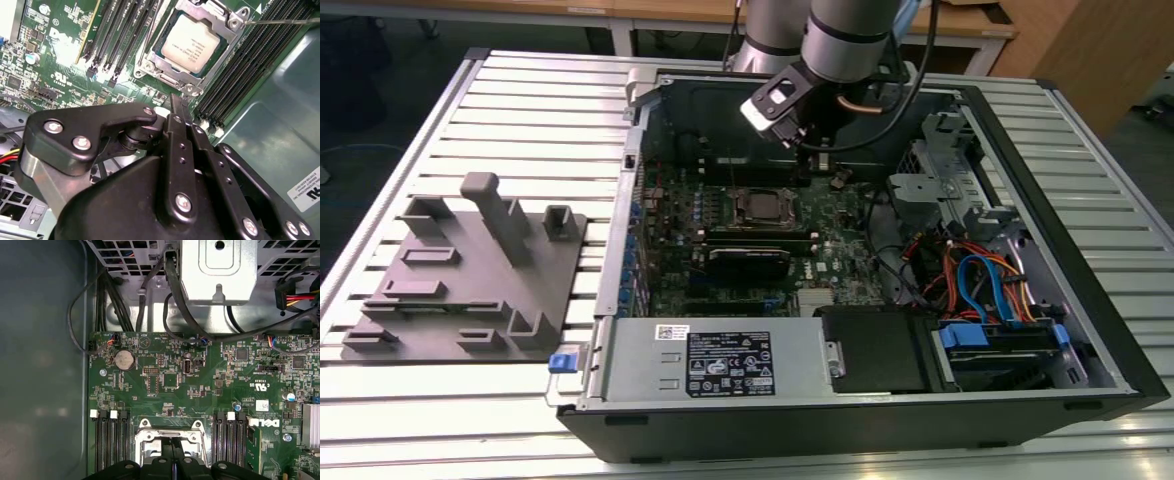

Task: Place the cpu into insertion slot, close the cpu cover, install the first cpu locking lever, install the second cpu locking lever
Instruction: 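Close the cpu cover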

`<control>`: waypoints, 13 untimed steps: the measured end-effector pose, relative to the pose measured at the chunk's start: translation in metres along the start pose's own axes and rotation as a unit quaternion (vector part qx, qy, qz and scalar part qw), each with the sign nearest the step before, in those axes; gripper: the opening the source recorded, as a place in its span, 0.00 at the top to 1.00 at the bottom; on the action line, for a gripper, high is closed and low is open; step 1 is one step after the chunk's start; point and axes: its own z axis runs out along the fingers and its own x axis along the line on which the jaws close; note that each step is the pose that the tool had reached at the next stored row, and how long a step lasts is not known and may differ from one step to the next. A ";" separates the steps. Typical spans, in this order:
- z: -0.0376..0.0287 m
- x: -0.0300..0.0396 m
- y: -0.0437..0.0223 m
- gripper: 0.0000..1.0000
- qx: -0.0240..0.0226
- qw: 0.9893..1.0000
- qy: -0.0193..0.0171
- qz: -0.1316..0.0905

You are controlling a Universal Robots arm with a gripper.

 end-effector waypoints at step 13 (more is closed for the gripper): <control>0.0017 -0.0005 -0.0061 0.90 0.000 1.000 0.000 -0.001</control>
